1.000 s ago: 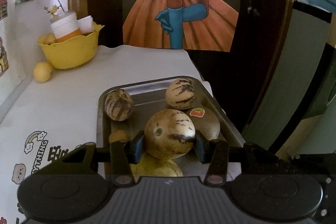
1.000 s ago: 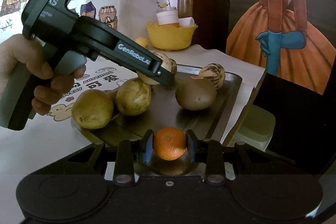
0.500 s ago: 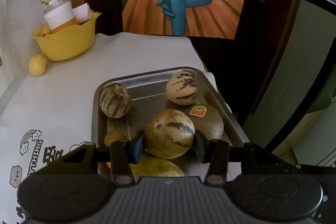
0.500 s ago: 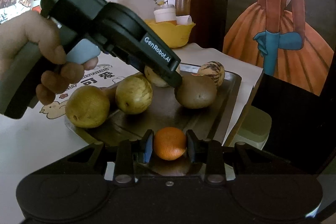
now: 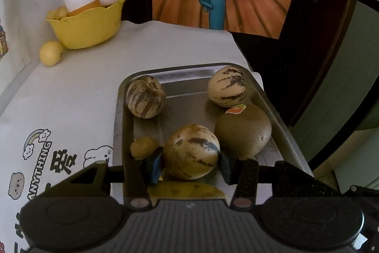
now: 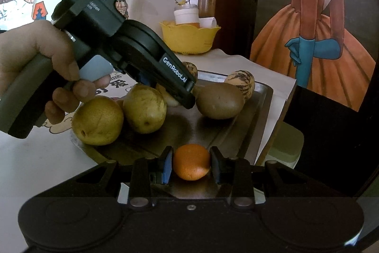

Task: Organize fruits
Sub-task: 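Lower both fruits onto the tray and open both grippers, then withdraw both open grippers away from the tray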

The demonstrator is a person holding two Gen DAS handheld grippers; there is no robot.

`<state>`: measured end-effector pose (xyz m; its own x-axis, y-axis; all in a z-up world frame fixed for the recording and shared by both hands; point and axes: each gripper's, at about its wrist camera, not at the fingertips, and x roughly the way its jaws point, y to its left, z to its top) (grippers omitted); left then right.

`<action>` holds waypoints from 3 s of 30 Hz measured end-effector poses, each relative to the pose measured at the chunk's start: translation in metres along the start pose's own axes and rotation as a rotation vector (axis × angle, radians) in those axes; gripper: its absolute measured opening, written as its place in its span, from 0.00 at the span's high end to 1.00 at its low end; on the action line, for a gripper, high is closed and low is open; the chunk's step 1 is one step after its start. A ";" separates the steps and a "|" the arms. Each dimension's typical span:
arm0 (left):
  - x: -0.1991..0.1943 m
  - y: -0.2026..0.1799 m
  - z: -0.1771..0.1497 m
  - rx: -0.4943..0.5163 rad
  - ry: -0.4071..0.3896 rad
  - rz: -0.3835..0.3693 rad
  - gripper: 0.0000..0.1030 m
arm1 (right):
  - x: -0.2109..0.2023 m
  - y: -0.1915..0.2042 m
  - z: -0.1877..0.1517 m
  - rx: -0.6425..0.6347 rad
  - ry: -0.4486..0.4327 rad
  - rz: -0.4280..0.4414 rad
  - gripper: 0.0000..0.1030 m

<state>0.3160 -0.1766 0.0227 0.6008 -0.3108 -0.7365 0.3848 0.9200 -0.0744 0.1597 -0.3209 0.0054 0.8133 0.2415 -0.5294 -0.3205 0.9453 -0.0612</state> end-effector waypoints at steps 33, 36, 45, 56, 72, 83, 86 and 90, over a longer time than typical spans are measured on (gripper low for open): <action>-0.040 0.005 -0.009 -0.055 -0.075 -0.035 0.28 | -0.018 0.001 -0.001 0.107 -0.045 -0.048 0.39; -0.054 0.008 -0.011 -0.072 -0.108 -0.031 0.23 | -0.025 0.001 0.000 0.121 -0.060 -0.054 0.34; -0.104 0.019 -0.027 -0.106 -0.254 0.001 0.03 | -0.048 0.008 0.008 0.158 -0.120 -0.081 0.16; -0.159 0.037 -0.061 -0.207 -0.403 0.063 0.01 | -0.081 0.018 0.016 0.222 -0.217 -0.130 0.01; -0.204 0.058 -0.138 -0.349 -0.467 0.175 0.00 | -0.119 0.049 0.007 0.254 -0.287 -0.165 0.01; -0.218 0.056 -0.187 -0.359 -0.529 0.275 0.00 | -0.133 0.062 -0.017 0.294 -0.360 -0.229 0.01; -0.218 0.054 -0.198 -0.340 -0.519 0.294 0.00 | -0.134 0.068 -0.024 0.275 -0.365 -0.236 0.01; -0.220 0.054 -0.212 -0.331 -0.512 0.310 0.00 | -0.136 0.073 -0.035 0.281 -0.366 -0.234 0.01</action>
<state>0.0557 -0.0074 0.0383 0.9358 -0.0199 -0.3518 -0.0440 0.9840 -0.1728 0.0092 -0.2924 0.0434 0.9803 0.0296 -0.1951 -0.0075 0.9936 0.1131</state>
